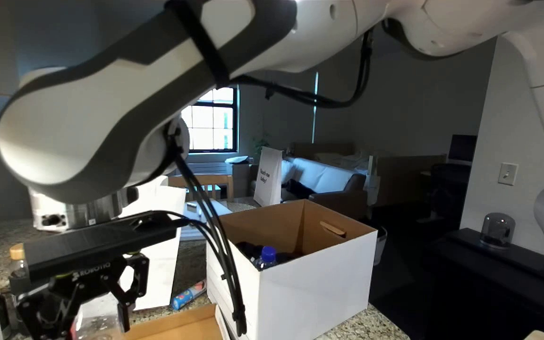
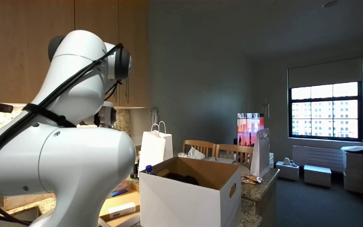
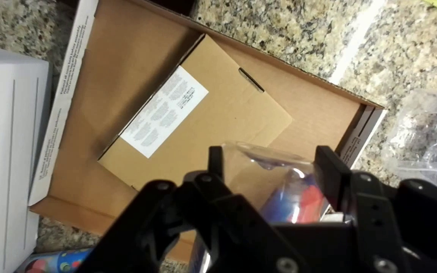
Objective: Put three bottles of water in the box
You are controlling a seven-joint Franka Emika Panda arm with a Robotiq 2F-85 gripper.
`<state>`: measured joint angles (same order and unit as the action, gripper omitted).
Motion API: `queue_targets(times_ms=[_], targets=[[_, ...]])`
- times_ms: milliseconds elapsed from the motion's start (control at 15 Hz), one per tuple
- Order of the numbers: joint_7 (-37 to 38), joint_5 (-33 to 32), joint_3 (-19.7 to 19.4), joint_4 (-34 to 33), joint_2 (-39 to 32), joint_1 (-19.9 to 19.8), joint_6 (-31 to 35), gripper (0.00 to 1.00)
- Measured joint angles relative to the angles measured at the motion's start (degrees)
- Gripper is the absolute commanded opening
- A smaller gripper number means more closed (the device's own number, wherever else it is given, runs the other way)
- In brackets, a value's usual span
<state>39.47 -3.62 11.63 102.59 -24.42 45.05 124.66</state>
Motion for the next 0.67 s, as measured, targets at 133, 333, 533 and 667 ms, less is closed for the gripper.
queue_targets(times_ms=[133, 333, 533, 667], targets=[[1.9, 0.0, -0.2, 2.8, 4.0, -0.7, 0.1, 0.37], [2.9, 0.0, -0.3, 6.6, 9.6, -2.6, -0.1, 0.37], [3.0, 0.0, -0.3, 10.0, 14.9, -5.9, -0.3, 0.37], [3.0, 0.0, -0.2, 12.3, 18.8, -8.9, -0.6, 0.37]])
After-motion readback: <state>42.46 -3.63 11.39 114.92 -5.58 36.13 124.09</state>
